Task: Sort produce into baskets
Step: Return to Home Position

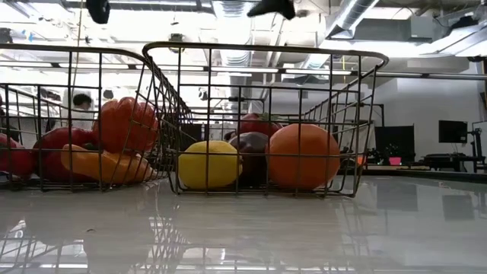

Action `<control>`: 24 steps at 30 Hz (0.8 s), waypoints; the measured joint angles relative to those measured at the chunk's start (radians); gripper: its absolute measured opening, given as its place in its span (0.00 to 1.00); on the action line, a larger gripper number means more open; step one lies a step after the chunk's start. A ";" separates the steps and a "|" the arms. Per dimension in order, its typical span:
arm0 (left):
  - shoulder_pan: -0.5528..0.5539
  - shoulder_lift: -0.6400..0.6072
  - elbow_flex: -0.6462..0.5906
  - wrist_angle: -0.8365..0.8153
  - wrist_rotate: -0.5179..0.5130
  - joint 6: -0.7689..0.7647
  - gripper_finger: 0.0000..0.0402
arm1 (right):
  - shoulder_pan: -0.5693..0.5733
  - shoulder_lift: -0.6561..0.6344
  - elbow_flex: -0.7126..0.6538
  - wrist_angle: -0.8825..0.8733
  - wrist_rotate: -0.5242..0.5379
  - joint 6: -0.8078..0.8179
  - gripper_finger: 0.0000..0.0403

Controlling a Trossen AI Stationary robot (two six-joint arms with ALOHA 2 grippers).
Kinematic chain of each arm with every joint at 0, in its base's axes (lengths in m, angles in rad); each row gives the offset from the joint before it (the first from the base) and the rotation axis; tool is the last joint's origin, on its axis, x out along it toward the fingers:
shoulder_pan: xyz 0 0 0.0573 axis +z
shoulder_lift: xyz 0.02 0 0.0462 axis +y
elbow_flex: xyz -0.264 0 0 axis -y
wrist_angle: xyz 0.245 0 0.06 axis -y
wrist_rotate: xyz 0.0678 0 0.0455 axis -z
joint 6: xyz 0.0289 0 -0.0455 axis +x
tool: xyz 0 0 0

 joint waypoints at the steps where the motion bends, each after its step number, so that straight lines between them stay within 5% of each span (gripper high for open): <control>1: 0.000 -0.016 -0.017 0.007 -0.003 -0.008 0.58 | 0.000 0.000 -0.019 0.002 0.003 0.002 0.73; 5: 0.000 -0.072 -0.061 0.000 -0.021 -0.034 0.58 | 0.000 -0.049 -0.181 0.070 0.010 0.055 0.72; 16: 0.000 -0.194 -0.236 0.061 -0.037 -0.157 0.58 | 0.046 -0.256 -0.769 0.608 0.019 0.365 0.72; 24: 0.000 -0.263 -0.355 0.070 -0.102 -0.202 0.58 | 0.158 -0.423 -1.016 0.789 0.228 0.444 0.72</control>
